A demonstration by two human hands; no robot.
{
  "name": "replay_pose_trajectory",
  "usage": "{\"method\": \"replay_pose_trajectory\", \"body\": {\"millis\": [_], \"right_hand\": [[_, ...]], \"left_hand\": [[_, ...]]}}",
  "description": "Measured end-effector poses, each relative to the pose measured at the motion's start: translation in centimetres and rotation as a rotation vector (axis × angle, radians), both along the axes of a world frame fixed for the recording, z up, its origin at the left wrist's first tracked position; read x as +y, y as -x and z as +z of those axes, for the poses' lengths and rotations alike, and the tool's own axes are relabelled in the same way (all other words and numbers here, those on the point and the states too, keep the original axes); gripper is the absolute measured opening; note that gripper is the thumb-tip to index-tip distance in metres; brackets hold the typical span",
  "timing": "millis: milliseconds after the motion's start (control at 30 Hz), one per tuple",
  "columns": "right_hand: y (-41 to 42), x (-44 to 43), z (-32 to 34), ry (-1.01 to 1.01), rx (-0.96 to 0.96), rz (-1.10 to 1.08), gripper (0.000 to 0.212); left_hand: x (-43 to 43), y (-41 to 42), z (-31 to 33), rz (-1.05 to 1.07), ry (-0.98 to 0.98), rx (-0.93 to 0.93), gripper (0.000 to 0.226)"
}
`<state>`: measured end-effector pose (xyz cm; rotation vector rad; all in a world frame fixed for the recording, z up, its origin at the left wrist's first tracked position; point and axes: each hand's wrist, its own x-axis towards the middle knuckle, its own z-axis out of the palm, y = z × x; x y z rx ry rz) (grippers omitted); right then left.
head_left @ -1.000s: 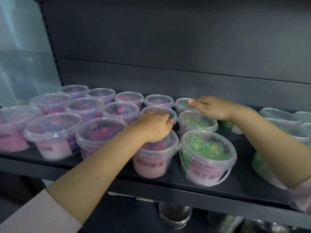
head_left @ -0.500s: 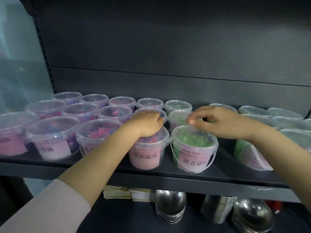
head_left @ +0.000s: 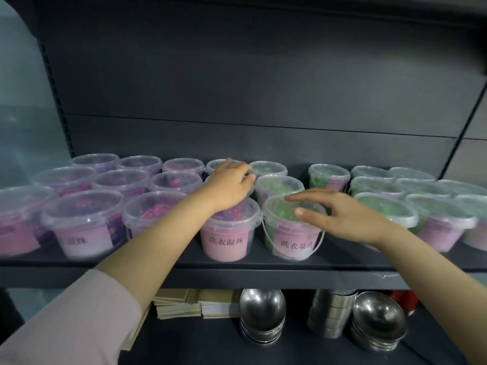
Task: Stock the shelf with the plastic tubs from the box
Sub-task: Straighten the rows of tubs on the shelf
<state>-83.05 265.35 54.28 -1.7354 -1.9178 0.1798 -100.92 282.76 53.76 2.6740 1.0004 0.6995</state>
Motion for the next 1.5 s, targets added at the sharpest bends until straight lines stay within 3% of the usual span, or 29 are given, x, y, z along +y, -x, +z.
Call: {"method": "replay_pose_trajectory", "body": {"millis": [133, 300, 433, 667, 800, 1100, 1233, 1333, 1500], "right_hand": [[-3.0, -1.3, 0.3, -0.197, -0.109, -0.146, 0.029], [-9.7, -3.7, 0.9, -0.041, -0.254, -0.412, 0.021], [-12.3, -5.0, 0.0, 0.073, -0.238, -0.440, 0.032], [-13.7, -5.9, -0.4, 0.047, -0.164, -0.235, 0.032], [-11.7, -5.6, -1.2, -0.061, -0.238, -0.163, 0.041], [-10.1, -4.5, -1.8, -0.094, -0.227, -0.080, 0.058], [-11.9, -4.0, -0.2, 0.017, -0.086, 0.014, 0.060], [-15.6, -1.9, 1.6, -0.036, -0.166, -0.155, 0.045], [-20.4, 0.8, 1.7, 0.271, -0.217, -0.383, 0.058]], "left_hand": [[-1.9, -0.3, 2.1, -0.029, -0.176, 0.066, 0.043], [-7.4, -5.6, 2.1, -0.173, -0.195, 0.248, 0.047], [-9.8, -8.2, -0.8, -0.072, -0.126, 0.472, 0.071], [-11.0, -8.3, -1.4, 0.073, -0.316, 0.382, 0.066], [-12.2, -6.8, -3.4, 0.112, -0.518, 0.055, 0.045], [-12.8, -7.1, -4.8, 0.109, -0.519, -0.138, 0.031], [-12.6, -7.0, -4.9, 0.108, -0.539, -0.150, 0.031], [-12.4, -7.2, -5.0, 0.113, -0.550, -0.164, 0.030], [-12.4, -7.3, -5.2, 0.134, -0.598, -0.169, 0.031]]}}
